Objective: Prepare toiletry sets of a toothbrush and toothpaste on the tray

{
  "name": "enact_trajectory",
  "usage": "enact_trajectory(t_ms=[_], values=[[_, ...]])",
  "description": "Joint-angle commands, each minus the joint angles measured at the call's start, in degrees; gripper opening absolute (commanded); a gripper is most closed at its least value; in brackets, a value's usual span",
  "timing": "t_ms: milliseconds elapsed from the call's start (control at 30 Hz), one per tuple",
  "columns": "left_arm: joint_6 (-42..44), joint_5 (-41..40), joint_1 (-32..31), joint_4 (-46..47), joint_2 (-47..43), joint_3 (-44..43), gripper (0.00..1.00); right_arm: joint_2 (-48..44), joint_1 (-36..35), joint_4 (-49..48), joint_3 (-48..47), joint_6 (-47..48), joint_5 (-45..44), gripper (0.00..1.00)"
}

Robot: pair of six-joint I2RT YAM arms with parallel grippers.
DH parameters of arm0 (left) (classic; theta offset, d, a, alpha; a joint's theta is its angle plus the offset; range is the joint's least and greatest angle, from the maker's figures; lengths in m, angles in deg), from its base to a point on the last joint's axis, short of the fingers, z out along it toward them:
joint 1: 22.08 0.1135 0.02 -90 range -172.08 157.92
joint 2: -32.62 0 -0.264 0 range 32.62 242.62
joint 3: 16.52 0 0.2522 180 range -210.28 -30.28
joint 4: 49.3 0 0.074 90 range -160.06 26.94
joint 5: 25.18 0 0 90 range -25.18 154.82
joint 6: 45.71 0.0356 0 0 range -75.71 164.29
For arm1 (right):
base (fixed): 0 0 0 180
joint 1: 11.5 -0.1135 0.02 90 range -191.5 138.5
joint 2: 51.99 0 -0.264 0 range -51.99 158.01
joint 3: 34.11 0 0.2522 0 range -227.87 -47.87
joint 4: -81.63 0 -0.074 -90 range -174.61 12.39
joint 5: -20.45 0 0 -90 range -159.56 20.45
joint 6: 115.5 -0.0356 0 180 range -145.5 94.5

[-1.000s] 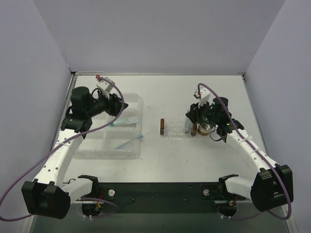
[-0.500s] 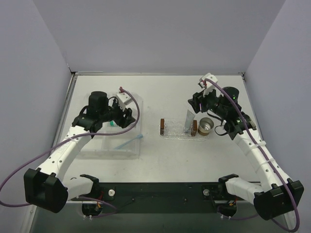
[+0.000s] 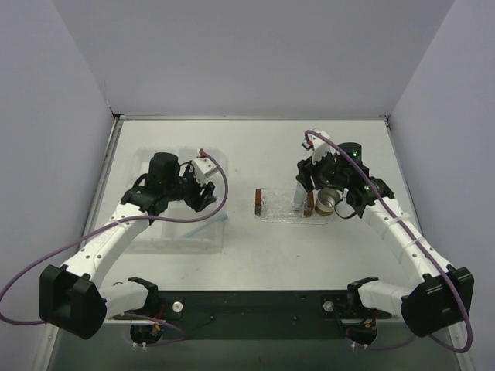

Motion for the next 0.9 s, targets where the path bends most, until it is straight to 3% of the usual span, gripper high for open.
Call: enact_trajectory(t_ms=[0,467,867], values=[[1.1,-0.1,-0.6,1.2,-0.9,0.4,0.65,1.8,-0.2,-0.4,0.5,1.1,-1.0,0.52],[3.9,-0.7,-4.9,0.7,0.6,1.2,0.65,4.9,-0.4,1.4,1.1,1.0,-0.3,0.50],[5.9,-6.7,-9.4,1.3,3.9,1.6,0.65,6.2,-0.2,2.0,0.9,1.3,-0.6,0.47]])
